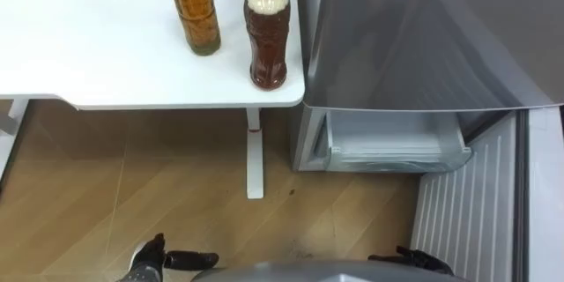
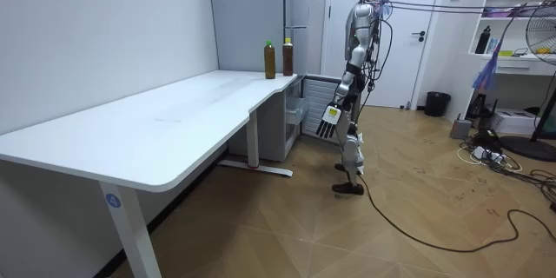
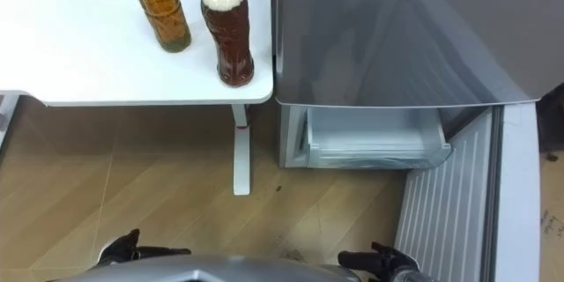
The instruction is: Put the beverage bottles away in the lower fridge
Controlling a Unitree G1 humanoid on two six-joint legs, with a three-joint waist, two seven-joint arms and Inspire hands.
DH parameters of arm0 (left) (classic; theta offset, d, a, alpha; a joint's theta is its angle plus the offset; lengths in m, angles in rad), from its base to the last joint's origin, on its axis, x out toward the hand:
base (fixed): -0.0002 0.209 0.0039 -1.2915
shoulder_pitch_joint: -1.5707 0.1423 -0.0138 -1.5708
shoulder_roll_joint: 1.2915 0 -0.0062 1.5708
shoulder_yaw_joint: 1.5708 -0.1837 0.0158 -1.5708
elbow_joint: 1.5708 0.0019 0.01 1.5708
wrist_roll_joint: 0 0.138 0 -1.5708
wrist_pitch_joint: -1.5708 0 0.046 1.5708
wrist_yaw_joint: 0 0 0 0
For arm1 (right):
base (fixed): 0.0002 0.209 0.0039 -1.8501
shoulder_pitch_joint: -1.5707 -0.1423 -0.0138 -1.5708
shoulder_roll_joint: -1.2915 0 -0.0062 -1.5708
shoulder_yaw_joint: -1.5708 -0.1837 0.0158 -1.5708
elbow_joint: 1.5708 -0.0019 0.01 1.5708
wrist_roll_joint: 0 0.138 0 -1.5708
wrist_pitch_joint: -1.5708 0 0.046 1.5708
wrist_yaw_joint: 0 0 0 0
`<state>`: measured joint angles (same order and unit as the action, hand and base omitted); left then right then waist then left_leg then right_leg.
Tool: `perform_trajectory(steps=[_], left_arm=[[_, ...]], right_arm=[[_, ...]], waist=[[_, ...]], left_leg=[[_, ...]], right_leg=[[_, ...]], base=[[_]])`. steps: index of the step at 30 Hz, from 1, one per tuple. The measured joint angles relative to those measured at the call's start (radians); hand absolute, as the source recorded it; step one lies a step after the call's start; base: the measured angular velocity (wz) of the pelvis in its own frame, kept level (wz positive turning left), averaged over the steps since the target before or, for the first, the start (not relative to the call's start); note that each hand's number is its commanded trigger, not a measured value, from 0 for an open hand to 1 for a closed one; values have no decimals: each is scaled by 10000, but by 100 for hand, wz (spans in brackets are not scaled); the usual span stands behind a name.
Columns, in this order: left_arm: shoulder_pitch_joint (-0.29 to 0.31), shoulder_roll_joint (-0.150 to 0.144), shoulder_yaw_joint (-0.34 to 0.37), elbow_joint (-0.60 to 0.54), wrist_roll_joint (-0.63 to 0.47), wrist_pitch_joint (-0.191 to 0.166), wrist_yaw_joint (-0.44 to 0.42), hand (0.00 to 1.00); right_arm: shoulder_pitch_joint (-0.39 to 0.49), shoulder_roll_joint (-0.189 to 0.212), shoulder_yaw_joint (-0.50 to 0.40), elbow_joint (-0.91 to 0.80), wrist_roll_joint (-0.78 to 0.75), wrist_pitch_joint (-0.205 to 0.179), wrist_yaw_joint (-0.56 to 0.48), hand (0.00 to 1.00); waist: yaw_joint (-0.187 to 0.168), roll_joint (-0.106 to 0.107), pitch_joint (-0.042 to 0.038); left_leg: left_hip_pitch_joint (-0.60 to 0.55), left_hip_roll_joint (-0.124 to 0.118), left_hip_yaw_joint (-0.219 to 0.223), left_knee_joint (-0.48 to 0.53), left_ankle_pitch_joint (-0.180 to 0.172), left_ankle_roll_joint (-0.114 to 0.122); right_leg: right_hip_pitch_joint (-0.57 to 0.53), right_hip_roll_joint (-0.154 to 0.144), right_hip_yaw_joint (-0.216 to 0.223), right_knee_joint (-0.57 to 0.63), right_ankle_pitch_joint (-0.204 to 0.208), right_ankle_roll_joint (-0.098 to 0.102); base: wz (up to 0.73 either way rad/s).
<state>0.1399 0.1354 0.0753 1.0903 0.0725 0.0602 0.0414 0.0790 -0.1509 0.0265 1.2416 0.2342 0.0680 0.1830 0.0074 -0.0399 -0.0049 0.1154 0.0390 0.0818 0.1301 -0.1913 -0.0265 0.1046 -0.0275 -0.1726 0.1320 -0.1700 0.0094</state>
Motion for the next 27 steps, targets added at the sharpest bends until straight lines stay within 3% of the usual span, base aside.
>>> perform_trajectory(steps=[8,12,21,27], left_arm=[[72,-1,3,-18,101,-18,306,0],[274,137,4,25,99,100,502,0],[961,120,-194,298,2039,958,512,0],[1008,68,-199,297,2260,1254,521,0]], right_arm=[[6,0,15,-19,-72,-130,-193,0],[-27,0,18,-11,-85,-126,-273,0],[-3,-2,96,54,6,-49,-284,0],[2,-13,110,89,49,-21,-419,0]], waist=[[-8,49,1],[6,64,4],[-15,66,21],[-35,83,75]], left_leg=[[-49,1,-2,0,-28,2],[-7,1,-18,3,-37,4],[22,-13,-49,130,-51,17],[-17,-12,-184,205,-132,24]], right_leg=[[-29,3,-57,-5,-2,2],[70,4,12,1,-2,3],[161,-20,15,-82,-20,10],[197,-21,-93,-70,-29,20]], base=[[0],[0],[1],[5]])
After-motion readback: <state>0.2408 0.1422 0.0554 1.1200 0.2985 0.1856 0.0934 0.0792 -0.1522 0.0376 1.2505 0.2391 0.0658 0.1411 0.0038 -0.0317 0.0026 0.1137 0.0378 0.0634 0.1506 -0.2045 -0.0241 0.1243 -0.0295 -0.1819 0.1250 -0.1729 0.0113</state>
